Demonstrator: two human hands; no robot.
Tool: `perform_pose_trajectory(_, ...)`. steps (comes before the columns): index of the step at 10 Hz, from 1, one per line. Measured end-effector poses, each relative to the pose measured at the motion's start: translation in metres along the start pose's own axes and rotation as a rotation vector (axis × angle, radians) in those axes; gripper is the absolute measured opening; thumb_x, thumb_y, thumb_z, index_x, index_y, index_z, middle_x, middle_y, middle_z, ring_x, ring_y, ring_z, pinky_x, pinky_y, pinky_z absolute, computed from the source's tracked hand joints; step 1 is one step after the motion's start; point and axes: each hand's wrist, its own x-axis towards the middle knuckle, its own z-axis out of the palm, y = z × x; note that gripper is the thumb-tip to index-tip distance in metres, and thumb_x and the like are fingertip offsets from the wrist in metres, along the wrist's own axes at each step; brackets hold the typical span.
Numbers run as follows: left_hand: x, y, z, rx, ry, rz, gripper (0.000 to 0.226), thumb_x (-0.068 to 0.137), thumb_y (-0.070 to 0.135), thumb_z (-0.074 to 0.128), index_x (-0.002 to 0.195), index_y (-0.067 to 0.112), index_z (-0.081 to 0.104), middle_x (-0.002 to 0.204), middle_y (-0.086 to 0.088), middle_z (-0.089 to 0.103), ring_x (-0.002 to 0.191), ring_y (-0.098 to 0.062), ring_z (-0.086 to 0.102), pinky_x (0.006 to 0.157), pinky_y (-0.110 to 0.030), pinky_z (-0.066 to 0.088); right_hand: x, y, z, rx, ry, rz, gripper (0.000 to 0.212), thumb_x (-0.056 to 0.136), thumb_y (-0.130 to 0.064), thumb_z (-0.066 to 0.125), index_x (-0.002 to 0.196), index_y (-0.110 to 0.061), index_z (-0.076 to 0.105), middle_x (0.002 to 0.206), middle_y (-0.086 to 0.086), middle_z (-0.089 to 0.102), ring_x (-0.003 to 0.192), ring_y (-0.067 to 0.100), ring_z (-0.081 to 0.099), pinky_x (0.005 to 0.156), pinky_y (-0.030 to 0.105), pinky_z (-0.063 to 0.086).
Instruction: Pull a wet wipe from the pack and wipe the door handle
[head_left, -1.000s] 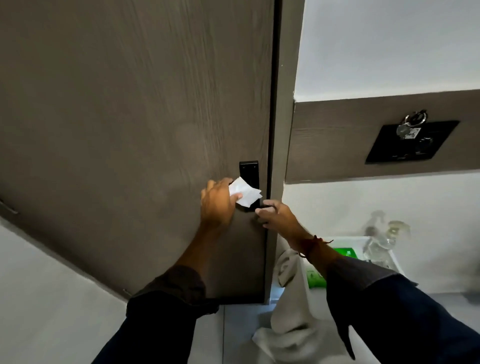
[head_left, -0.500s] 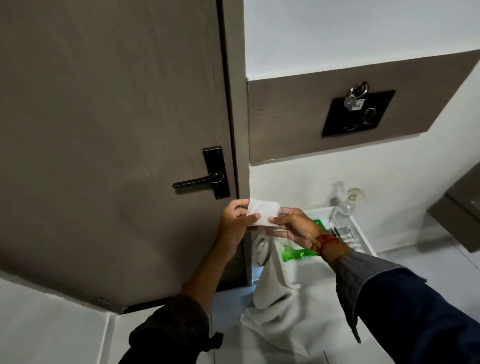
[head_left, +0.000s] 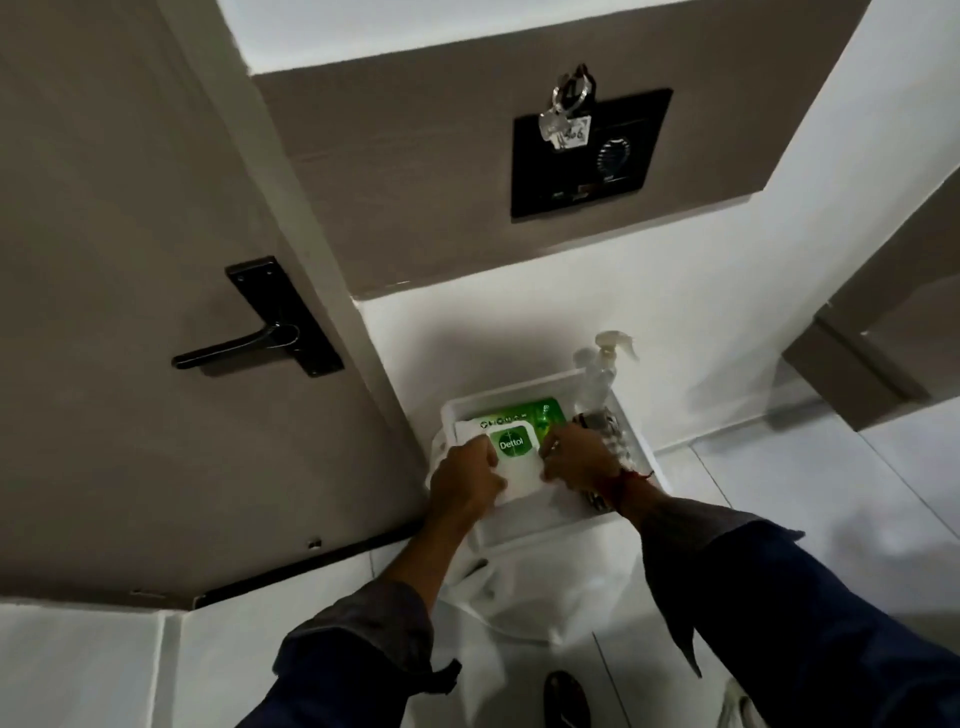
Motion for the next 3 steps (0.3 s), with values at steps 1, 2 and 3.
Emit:
perform_pose_trajectory(1, -0.002, 0.003, 0.023, 0.293, -0.046, 0.089, 0.022, 0.087, 0.019, 0.071, 0.106, 0.015, 0.060, 0.112, -0.010, 0.068, 0.101, -0.032, 0.066, 0.078, -0.035, 0.051, 0.006, 0.009, 0.008, -0.259, -0.039, -0.054, 0.026, 0.081, -0.005, 0.075, 0.106, -0.005, 0.070, 0.116, 0.016, 0.072, 0.106, 0.034, 0.070, 0.078, 0.034, 0.056)
perform_pose_trajectory(2, -0.010, 0.009, 0.033, 0.488, -0.027, 0.126, 0.028, 0.091, 0.020, 0.067, 0.117, 0.014, 0.057, 0.118, -0.011, 0.069, 0.107, -0.031, 0.067, 0.085, -0.037, 0.054, 0.002, 0.013, 0.015, -0.383, -0.078, -0.046, 0.013, 0.086, -0.007, 0.067, 0.090, -0.015, 0.058, 0.124, 0.020, 0.068, 0.113, 0.036, 0.068, 0.082, 0.035, 0.053)
perform_pose_trajectory(3, -0.009, 0.011, 0.025, 0.523, 0.044, 0.174, 0.036, 0.097, 0.029, 0.062, 0.129, 0.015, 0.053, 0.126, -0.010, 0.066, 0.113, -0.030, 0.066, 0.089, -0.037, 0.054, 0.006, 0.009, 0.012, -0.443, -0.031, -0.060, 0.023, 0.093, -0.012, 0.063, 0.115, -0.005, 0.066, 0.129, 0.020, 0.067, 0.117, 0.038, 0.067, 0.092, 0.038, 0.056)
